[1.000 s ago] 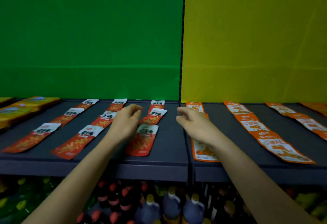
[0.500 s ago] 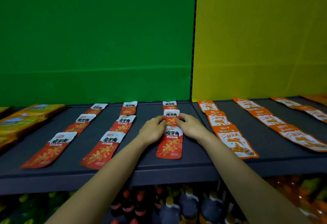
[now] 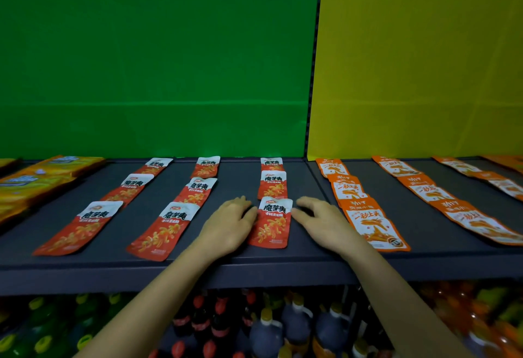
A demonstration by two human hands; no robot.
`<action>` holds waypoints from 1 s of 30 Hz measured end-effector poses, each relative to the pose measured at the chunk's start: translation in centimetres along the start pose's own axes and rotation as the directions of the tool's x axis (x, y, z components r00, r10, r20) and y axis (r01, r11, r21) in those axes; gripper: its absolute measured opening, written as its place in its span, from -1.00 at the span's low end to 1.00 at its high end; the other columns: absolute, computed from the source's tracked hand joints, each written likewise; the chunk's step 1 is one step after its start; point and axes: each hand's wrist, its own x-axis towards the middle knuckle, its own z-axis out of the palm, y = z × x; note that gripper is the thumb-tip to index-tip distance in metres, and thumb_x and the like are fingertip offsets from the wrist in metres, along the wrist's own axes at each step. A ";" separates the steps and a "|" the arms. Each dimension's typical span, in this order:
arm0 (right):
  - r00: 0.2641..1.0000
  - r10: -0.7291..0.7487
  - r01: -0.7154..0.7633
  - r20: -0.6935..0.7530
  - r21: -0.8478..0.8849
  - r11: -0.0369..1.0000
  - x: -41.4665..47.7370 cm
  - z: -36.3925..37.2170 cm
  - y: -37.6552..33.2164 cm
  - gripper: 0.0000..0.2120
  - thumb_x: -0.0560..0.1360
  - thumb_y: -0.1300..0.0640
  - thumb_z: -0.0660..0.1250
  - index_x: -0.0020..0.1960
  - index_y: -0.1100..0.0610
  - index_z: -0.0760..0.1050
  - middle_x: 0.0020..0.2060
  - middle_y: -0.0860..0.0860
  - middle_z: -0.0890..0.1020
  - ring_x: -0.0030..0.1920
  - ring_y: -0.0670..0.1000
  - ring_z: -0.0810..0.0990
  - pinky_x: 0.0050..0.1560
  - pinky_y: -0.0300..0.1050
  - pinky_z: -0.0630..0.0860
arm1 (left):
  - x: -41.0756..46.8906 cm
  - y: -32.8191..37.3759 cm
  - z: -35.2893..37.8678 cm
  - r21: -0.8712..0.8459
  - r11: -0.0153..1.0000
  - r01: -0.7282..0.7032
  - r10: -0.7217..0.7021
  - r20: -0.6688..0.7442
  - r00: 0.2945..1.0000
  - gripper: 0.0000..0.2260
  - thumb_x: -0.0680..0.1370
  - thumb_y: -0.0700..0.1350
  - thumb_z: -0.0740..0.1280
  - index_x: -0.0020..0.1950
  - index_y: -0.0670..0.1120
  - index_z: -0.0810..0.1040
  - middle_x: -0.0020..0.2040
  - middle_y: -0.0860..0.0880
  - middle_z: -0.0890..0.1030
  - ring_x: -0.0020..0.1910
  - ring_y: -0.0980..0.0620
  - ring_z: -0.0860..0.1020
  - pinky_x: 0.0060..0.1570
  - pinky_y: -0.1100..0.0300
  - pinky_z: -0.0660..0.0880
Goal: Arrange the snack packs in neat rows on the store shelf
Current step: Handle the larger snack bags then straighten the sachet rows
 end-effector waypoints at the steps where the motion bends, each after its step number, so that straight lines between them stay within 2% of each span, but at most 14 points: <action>1: 1.000 -0.030 0.030 0.010 -0.011 0.999 -0.4 0.1 0.0 -0.67 0.59 0.01 0.14 0.27 0.13 0.45 0.25 0.04 0.50 0.30 0.04 0.41 0.22 -0.08 0.35 | -0.5 0.0 0.1 0.029 0.999 -0.022 0.022 0.005 1.000 -0.68 0.63 -0.03 0.07 0.26 -0.16 0.46 0.47 -0.08 0.30 0.47 0.04 0.21 0.37 0.18 0.17; 3: 0.997 -0.075 0.076 0.028 -0.034 0.997 -0.9 0.3 -0.2 -0.65 0.59 0.00 0.13 0.35 0.04 0.39 0.32 -0.02 0.44 0.37 -0.01 0.33 0.27 -0.13 0.28 | -1.3 0.2 0.4 0.093 0.995 -0.040 0.039 0.008 0.999 -0.62 0.63 0.01 0.05 0.40 -0.09 0.35 0.52 -0.02 0.19 0.50 0.09 0.12 0.41 0.24 0.06; 6: 0.994 -0.105 0.108 0.031 -0.119 0.987 -0.9 0.5 -0.1 -0.60 0.60 -0.02 0.11 0.42 0.01 0.30 0.39 -0.04 0.37 0.43 -0.01 0.23 0.35 -0.16 0.19 | -1.9 0.9 0.8 0.154 0.987 -0.044 0.048 -0.021 0.999 -0.58 0.64 0.04 0.02 0.48 -0.05 0.22 0.53 0.02 0.14 0.51 0.11 0.08 0.43 0.25 -0.01; 9: 0.993 -0.118 0.120 0.021 -0.151 0.981 -0.8 0.7 0.1 -0.58 0.59 -0.04 0.11 0.44 0.00 0.26 0.42 -0.06 0.34 0.44 -0.01 0.21 0.39 -0.13 0.15 | -2.1 1.3 1.1 0.196 0.980 -0.046 0.052 -0.029 0.998 -0.56 0.63 0.05 0.01 0.49 -0.06 0.19 0.54 0.01 0.14 0.51 0.09 0.08 0.45 0.23 -0.04; 14: 0.991 -0.136 0.136 0.012 -0.154 0.979 -0.6 0.9 0.5 -0.58 0.59 -0.04 0.13 0.42 0.02 0.29 0.39 -0.05 0.37 0.40 0.00 0.27 0.35 -0.13 0.21 | -2.0 1.7 1.9 0.243 0.969 -0.048 0.065 -0.062 0.996 -0.56 0.63 0.06 0.00 0.48 -0.07 0.22 0.53 -0.02 0.16 0.51 0.07 0.10 0.46 0.20 -0.02; 19: 0.990 -0.141 0.138 -0.027 -0.086 0.987 -0.7 0.6 0.3 -0.48 0.59 -0.03 0.12 0.50 0.10 0.12 0.50 -0.01 0.17 0.50 -0.01 0.11 0.44 -0.15 0.06 | -3.0 1.6 0.6 0.114 0.992 -0.052 0.073 -0.188 0.979 -0.59 0.63 0.03 0.05 0.45 -0.07 0.27 0.50 0.00 0.24 0.48 0.07 0.16 0.40 0.24 0.07; 23: 0.968 -0.233 0.238 -0.096 0.041 0.970 -1.1 1.0 -1.9 -0.54 0.60 0.05 0.12 0.48 0.07 0.18 0.46 -0.06 0.26 0.45 -0.04 0.20 0.39 -0.17 0.14 | -4.1 -1.3 -3.2 0.033 0.999 -0.001 0.012 -0.320 0.947 -0.67 0.61 -0.03 0.13 0.34 -0.08 0.43 0.35 -0.05 0.47 0.34 0.00 0.38 0.29 0.16 0.27; 26: 0.962 -0.270 0.271 -0.025 0.128 0.954 -0.9 2.7 -4.5 -0.55 0.59 0.06 0.13 0.47 0.05 0.20 0.45 -0.06 0.28 0.44 -0.03 0.25 0.43 -0.11 0.18 | -4.5 -4.2 -6.6 -0.043 0.996 0.079 -0.089 -0.344 0.935 -0.68 0.61 -0.08 0.14 0.32 -0.12 0.45 0.32 -0.09 0.49 0.30 -0.05 0.42 0.25 0.14 0.31; 30: 0.958 -0.256 0.240 0.132 0.128 0.962 0.5 6.0 -7.9 -0.47 0.59 -0.02 0.12 0.51 0.10 0.11 0.49 -0.01 0.22 0.47 -0.01 0.20 0.47 -0.07 0.15 | -4.1 -8.0 -8.8 -0.094 0.983 0.158 -0.177 -0.252 0.951 -0.65 0.62 -0.08 0.15 0.37 -0.17 0.39 0.39 -0.10 0.42 0.35 -0.03 0.38 0.26 0.20 0.26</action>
